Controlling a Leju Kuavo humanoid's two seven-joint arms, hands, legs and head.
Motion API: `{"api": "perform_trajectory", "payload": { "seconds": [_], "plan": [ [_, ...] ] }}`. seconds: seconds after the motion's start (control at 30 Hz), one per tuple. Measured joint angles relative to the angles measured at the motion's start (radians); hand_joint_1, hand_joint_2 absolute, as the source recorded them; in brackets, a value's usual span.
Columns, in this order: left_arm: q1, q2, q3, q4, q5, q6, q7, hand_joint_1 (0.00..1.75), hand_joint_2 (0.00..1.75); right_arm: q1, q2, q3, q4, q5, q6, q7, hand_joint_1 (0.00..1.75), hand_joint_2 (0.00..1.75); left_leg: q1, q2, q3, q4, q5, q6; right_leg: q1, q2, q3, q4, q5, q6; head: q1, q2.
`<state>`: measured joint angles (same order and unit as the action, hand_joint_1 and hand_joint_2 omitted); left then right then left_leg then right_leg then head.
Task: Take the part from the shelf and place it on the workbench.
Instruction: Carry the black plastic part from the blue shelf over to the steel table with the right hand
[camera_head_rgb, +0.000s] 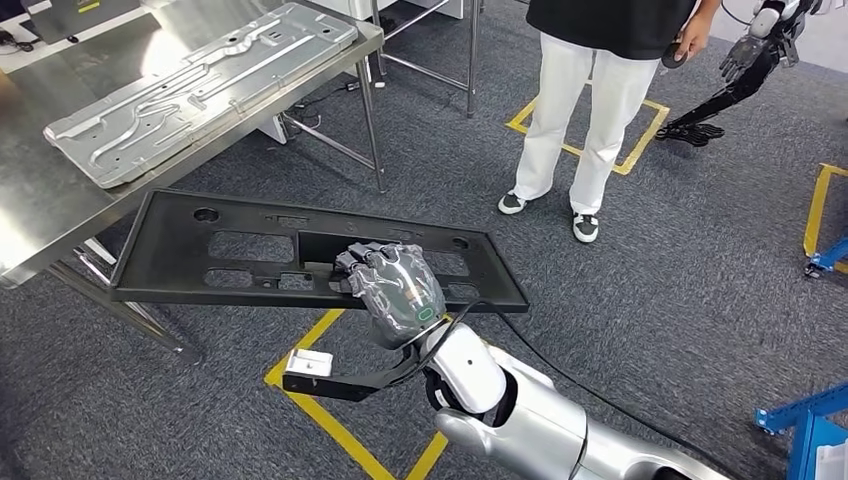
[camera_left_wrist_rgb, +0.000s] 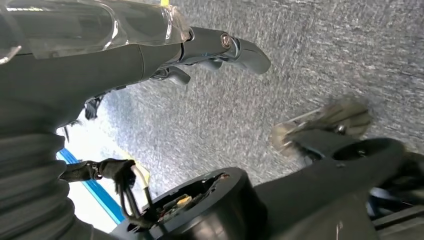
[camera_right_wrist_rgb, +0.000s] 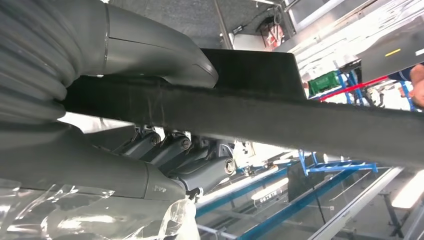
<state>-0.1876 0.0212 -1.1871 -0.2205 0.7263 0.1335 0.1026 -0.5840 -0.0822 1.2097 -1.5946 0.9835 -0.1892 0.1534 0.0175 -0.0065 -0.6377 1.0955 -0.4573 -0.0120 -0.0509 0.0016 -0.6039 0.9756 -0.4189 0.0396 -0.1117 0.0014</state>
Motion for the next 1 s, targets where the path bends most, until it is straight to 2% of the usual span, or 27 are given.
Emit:
{"api": "perform_trajectory", "payload": {
  "seconds": [0.03, 0.07, 0.1, 0.17, 0.23, 0.27, 0.3, 0.37, 0.4, 0.43, 0.47, 0.5, 0.53, 0.57, 0.6, 0.7, 0.73, 0.77, 0.8, 0.87, 0.9, 0.93, 0.97, 1.0],
  "plan": [
    [0.002, 0.0, 0.0, 0.0, -0.001, 0.0, 0.001, 0.0, 1.75, 0.0, 0.0, 0.0, 0.0, 0.0, 0.0, 0.0, 1.75, 1.75, -0.001, 0.001, 0.031, -0.071, 0.029, -0.002, -0.002, 0.002, 0.005, -0.002, -0.003, 0.006, -0.001, 0.0],
    [0.004, -0.001, 0.0, 0.0, -0.001, 0.0, 0.001, 0.0, 1.75, -0.001, 0.0, 0.0, 0.0, 0.001, 0.0, 0.001, 1.75, 1.75, -0.004, 0.002, 0.051, -0.117, 0.042, -0.001, -0.002, 0.003, 0.008, -0.005, -0.003, 0.013, -0.003, 0.0],
    [0.005, -0.001, 0.0, 0.0, -0.001, 0.0, 0.001, 0.0, 1.75, -0.001, 0.0, 0.0, 0.0, 0.001, 0.0, 0.001, 1.75, 1.75, -0.008, 0.002, 0.059, -0.137, 0.042, 0.003, -0.002, 0.004, 0.008, -0.008, -0.003, 0.02, -0.004, 0.0],
    [0.006, -0.001, 0.0, 0.0, -0.001, 0.0, 0.001, 0.0, 1.75, -0.001, 0.001, 0.0, 0.0, 0.001, 0.0, 0.001, 1.75, 1.75, -0.014, 0.0, 0.061, -0.141, 0.04, 0.019, -0.002, 0.003, 0.011, -0.017, -0.002, 0.035, -0.006, 0.0],
    [0.006, 0.0, 0.0, 0.0, -0.001, 0.0, 0.001, 0.0, 1.75, -0.002, 0.001, 0.0, -0.001, 0.001, 0.001, 0.001, 1.75, 1.75, -0.015, -0.003, 0.076, -0.152, 0.041, 0.037, -0.001, 0.0, 0.005, 0.007, -0.018, 0.042, -0.004, 0.0],
    [0.006, 0.0, 0.0, 0.0, -0.001, 0.0, 0.001, 0.0, 1.75, -0.003, 0.001, 0.0, -0.001, 0.001, 0.001, 0.001, 1.75, 1.75, -0.015, -0.003, 0.086, -0.158, 0.04, 0.047, 0.001, -0.001, -0.015, 0.052, -0.039, 0.04, -0.002, 0.0],
    [0.006, 0.0, 0.0, 0.0, -0.001, 0.0, 0.001, 0.0, 1.75, -0.004, 0.001, 0.0, -0.001, 0.001, 0.001, 0.001, 1.75, 1.75, -0.017, -0.003, 0.093, -0.16, 0.036, 0.056, 0.005, -0.001, -0.048, 0.12, -0.065, 0.035, -0.001, 0.0],
    [0.007, 0.0, 0.0, 0.0, -0.001, 0.0, 0.001, 0.0, 1.75, -0.004, 0.0, 0.0, -0.001, 0.001, 0.003, 0.001, 1.75, 1.75, -0.027, -0.002, 0.105, -0.16, 0.027, 0.071, 0.015, -0.001, -0.131, 0.262, -0.108, 0.027, 0.0, 0.0],
    [0.008, 0.0, 0.0, 0.0, -0.002, 0.0, 0.001, 0.0, 1.75, -0.003, -0.001, 0.0, -0.001, 0.001, 0.004, 0.001, 1.75, 1.75, -0.032, -0.004, 0.112, -0.16, 0.021, 0.075, 0.021, -0.001, -0.156, 0.295, -0.106, 0.022, 0.0, 0.0],
    [0.01, 0.0, 0.0, 0.0, -0.002, 0.0, 0.001, 0.0, 1.75, -0.003, -0.001, 0.0, -0.001, 0.001, 0.004, 0.001, 1.75, 1.75, -0.036, -0.006, 0.12, -0.16, 0.015, 0.078, 0.026, -0.001, -0.16, 0.284, -0.084, 0.016, 0.0, 0.0],
    [0.011, 0.0, 0.0, 0.0, -0.002, 0.0, 0.001, 0.0, 1.75, -0.003, -0.002, 0.0, -0.001, 0.001, 0.005, 0.001, 1.75, 1.75, -0.039, -0.009, 0.129, -0.159, 0.008, 0.079, 0.03, -0.001, -0.141, 0.231, -0.045, 0.01, 0.0, 0.0],
    [0.012, 0.0, 0.0, 0.0, -0.002, 0.0, 0.001, 0.0, 1.75, -0.003, -0.002, 0.0, -0.001, 0.001, 0.005, 0.001, 1.75, 1.75, -0.041, -0.011, 0.139, -0.159, -0.001, 0.078, 0.034, -0.001, -0.108, 0.154, -0.003, 0.002, 0.0, 0.0],
    [0.013, 0.0, 0.0, 0.0, -0.002, 0.0, 0.001, 0.0, 1.75, -0.004, -0.001, 0.0, -0.001, 0.001, 0.005, 0.001, 1.75, 1.75, -0.045, -0.013, 0.145, -0.157, -0.01, 0.076, 0.036, -0.001, -0.073, 0.082, 0.024, -0.003, 0.0, 0.0],
    [0.013, 0.0, 0.0, 0.0, -0.002, 0.0, 0.001, 0.0, 1.75, -0.005, 0.0, 0.0, -0.001, 0.001, 0.005, 0.001, 1.75, 1.75, -0.046, -0.015, 0.149, -0.156, -0.018, 0.073, 0.038, 0.0, -0.049, 0.032, 0.038, -0.007, -0.001, 0.0],
    [0.013, 0.0, 0.0, 0.0, -0.003, 0.0, 0.001, 0.0, 1.75, -0.006, 0.001, 0.001, -0.002, 0.001, 0.005, 0.001, 1.75, 1.75, -0.048, -0.015, 0.15, -0.155, -0.023, 0.07, 0.041, 0.001, -0.037, 0.007, 0.038, -0.01, -0.001, 0.0],
    [0.013, 0.001, 0.0, 0.0, -0.004, 0.0, 0.0, 0.0, 1.75, -0.006, 0.004, 0.001, -0.002, 0.001, 0.004, 0.002, 1.75, 1.75, -0.049, -0.014, 0.153, -0.155, -0.038, 0.058, 0.038, 0.004, -0.03, -0.002, 0.025, -0.018, -0.002, 0.0],
    [0.013, 0.002, 0.0, 0.0, -0.004, 0.0, 0.0, 0.0, 1.75, -0.006, 0.005, 0.001, -0.003, 0.001, 0.004, 0.002, 1.75, 1.75, -0.048, -0.012, 0.146, -0.136, -0.05, 0.052, 0.036, 0.004, -0.025, -0.004, 0.022, -0.022, -0.005, 0.0],
    [0.012, 0.002, 0.0, 0.0, -0.003, 0.0, 0.0, 0.0, 1.75, -0.007, 0.006, 0.001, -0.003, 0.001, 0.004, 0.001, 1.75, 1.75, -0.045, -0.012, 0.125, -0.093, -0.07, 0.046, 0.033, 0.004, -0.02, -0.006, 0.018, -0.025, -0.008, 0.0],
    [0.012, 0.002, 0.0, 0.0, -0.002, 0.0, 0.0, 0.0, 1.75, -0.008, 0.006, 0.001, -0.003, 0.002, 0.004, 0.001, 1.75, 1.75, -0.04, -0.011, 0.089, -0.027, -0.095, 0.041, 0.032, 0.003, -0.015, -0.007, 0.013, -0.028, -0.011, 0.0],
    [0.008, 0.002, 0.001, 0.0, 0.001, 0.0, -0.003, 0.0, 1.75, -0.007, 0.006, 0.001, -0.002, 0.002, 0.004, 0.001, 1.75, 1.75, -0.032, -0.01, -0.004, 0.122, -0.136, 0.032, 0.031, 0.002, -0.007, -0.007, 0.002, -0.027, -0.014, 0.0],
    [0.005, 0.002, 0.001, 0.0, 0.002, 0.0, -0.005, 0.0, 1.75, -0.007, 0.006, 0.001, -0.001, 0.002, 0.004, 0.002, 1.75, 1.75, -0.028, -0.009, -0.037, 0.162, -0.132, 0.027, 0.03, 0.002, 0.0, -0.007, -0.004, -0.026, -0.015, 0.0],
    [0.003, 0.002, 0.002, 0.0, 0.003, 0.0, -0.007, 0.0, 1.75, -0.006, 0.006, 0.002, 0.0, 0.002, 0.004, 0.002, 1.75, 1.75, -0.023, -0.008, -0.051, 0.162, -0.107, 0.022, 0.028, 0.002, 0.009, -0.007, -0.011, -0.023, -0.015, 0.0],
    [0.002, 0.002, 0.002, 0.0, 0.003, 0.0, -0.007, 0.0, 1.75, -0.006, 0.006, 0.002, 0.0, 0.002, 0.004, 0.002, 1.75, 1.75, -0.019, -0.006, -0.043, 0.116, -0.06, 0.017, 0.026, 0.003, 0.021, -0.007, -0.02, -0.02, -0.015, 0.0],
    [0.004, 0.002, 0.002, 0.0, 0.002, 0.0, -0.007, 0.0, 1.75, -0.006, 0.006, 0.002, 0.001, 0.002, 0.004, 0.002, 1.75, 1.75, -0.015, -0.004, -0.021, 0.041, -0.004, 0.013, 0.024, 0.004, 0.036, -0.008, -0.029, -0.016, -0.015, 0.0]
  ]
}}
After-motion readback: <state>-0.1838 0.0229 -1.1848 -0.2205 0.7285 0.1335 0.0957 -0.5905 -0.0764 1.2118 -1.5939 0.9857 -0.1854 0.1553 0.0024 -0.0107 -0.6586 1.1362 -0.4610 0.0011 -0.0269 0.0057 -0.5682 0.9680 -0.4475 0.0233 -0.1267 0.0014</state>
